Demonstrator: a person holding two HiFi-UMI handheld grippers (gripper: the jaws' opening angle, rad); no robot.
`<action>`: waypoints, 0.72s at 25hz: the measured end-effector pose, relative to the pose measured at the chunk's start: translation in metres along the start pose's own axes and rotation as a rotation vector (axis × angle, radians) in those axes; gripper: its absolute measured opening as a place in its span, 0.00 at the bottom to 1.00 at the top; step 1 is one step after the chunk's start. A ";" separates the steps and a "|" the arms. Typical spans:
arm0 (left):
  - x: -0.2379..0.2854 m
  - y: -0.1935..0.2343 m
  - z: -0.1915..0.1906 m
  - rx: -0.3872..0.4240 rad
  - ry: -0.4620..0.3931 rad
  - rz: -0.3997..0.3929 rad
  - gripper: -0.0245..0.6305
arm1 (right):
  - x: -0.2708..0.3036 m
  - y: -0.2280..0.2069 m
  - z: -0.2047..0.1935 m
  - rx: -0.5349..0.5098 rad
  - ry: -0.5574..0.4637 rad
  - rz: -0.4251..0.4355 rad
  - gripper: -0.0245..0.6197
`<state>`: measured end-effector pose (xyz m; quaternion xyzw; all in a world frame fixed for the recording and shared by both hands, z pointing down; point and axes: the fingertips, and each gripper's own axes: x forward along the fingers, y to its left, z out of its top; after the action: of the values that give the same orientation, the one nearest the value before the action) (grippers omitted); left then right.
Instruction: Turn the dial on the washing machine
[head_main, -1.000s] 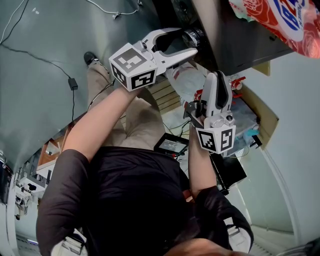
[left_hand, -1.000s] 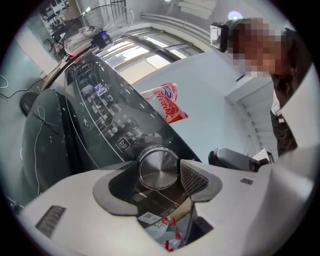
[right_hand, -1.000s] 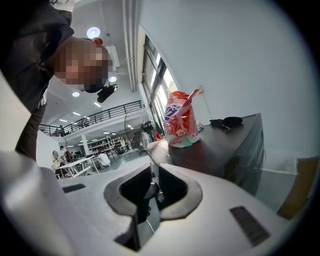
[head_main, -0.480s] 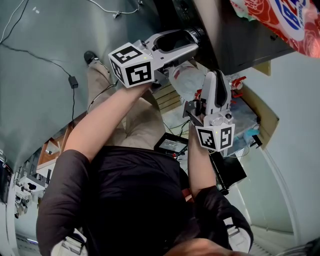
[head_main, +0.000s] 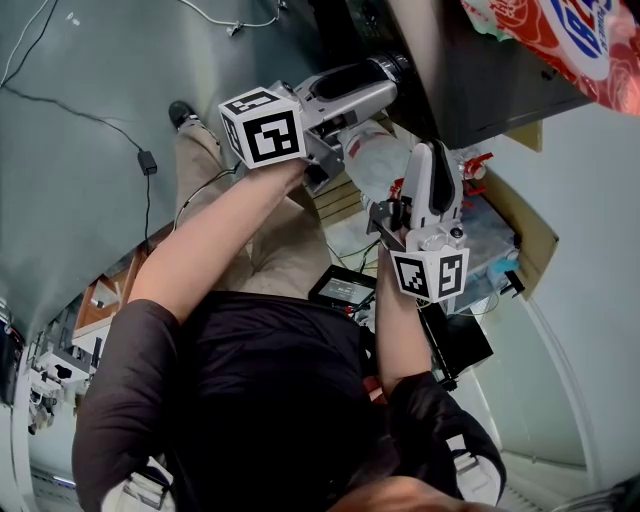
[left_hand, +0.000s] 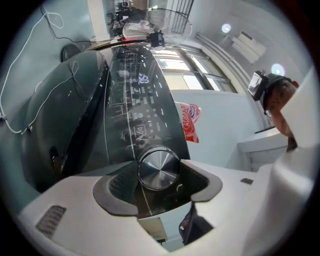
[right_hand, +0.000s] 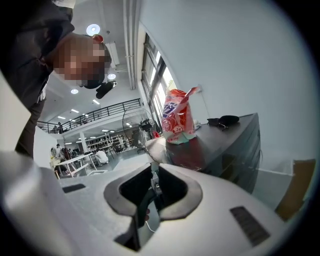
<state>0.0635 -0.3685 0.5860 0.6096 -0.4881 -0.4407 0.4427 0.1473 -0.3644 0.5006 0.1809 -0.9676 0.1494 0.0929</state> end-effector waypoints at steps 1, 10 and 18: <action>0.000 0.000 0.000 -0.028 -0.006 -0.001 0.43 | 0.000 0.003 0.001 -0.036 0.001 0.007 0.12; 0.000 0.003 -0.003 -0.233 -0.049 -0.006 0.43 | 0.002 0.013 0.006 -0.092 -0.008 0.033 0.12; 0.000 0.001 -0.004 -0.405 -0.095 -0.036 0.43 | 0.002 0.011 0.004 -0.076 -0.008 0.026 0.11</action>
<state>0.0671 -0.3685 0.5877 0.4953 -0.3991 -0.5659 0.5246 0.1409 -0.3563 0.4941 0.1654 -0.9752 0.1131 0.0938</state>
